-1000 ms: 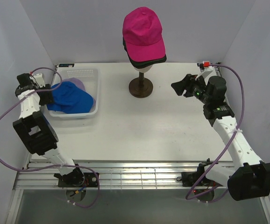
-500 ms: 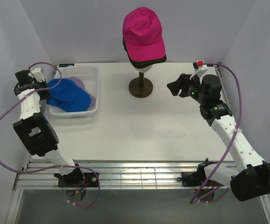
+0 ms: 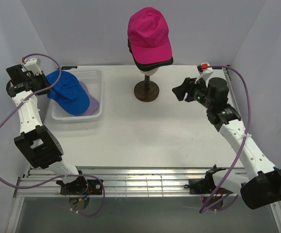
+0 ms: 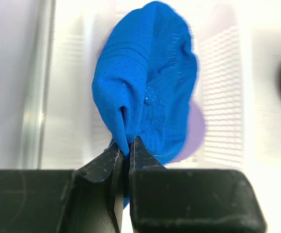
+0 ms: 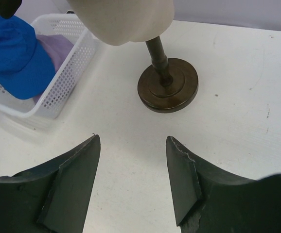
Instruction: Stack the hats
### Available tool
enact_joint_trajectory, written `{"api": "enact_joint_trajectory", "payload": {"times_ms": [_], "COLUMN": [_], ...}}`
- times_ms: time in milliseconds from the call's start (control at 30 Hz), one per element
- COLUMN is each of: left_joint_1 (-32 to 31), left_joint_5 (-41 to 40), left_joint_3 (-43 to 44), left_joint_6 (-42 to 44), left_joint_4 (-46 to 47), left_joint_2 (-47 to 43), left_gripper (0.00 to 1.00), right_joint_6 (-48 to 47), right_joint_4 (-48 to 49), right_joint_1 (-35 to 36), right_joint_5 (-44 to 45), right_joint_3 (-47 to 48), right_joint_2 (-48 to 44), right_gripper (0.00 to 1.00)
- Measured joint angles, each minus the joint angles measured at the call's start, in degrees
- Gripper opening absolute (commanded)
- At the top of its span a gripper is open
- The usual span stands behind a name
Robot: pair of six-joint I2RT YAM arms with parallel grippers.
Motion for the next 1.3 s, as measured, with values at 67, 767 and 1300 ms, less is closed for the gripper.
{"api": "enact_joint_trajectory", "payload": {"times_ms": [67,767,1300], "left_joint_1": [0.0,0.0,0.0], "left_joint_5": [3.3,28.0,36.3], "left_joint_3": [0.7,11.1,13.3], "left_joint_6": [-1.1,-39.6,-60.6], "left_joint_4": [-0.6,8.9,10.7], "left_joint_2": [-0.6,-17.3,-22.0], "left_gripper": [0.00,0.00,0.00], "right_joint_6": [-1.6,-52.7,-89.1], "right_joint_4": [0.0,60.8,74.7], "right_joint_1": [0.8,44.8,51.6], "right_joint_5": [0.1,11.0,33.4], "right_joint_3": [0.0,-19.1,20.8], "right_joint_2": [-0.1,13.0,58.4], "right_gripper": [0.62,0.79,0.85]}}
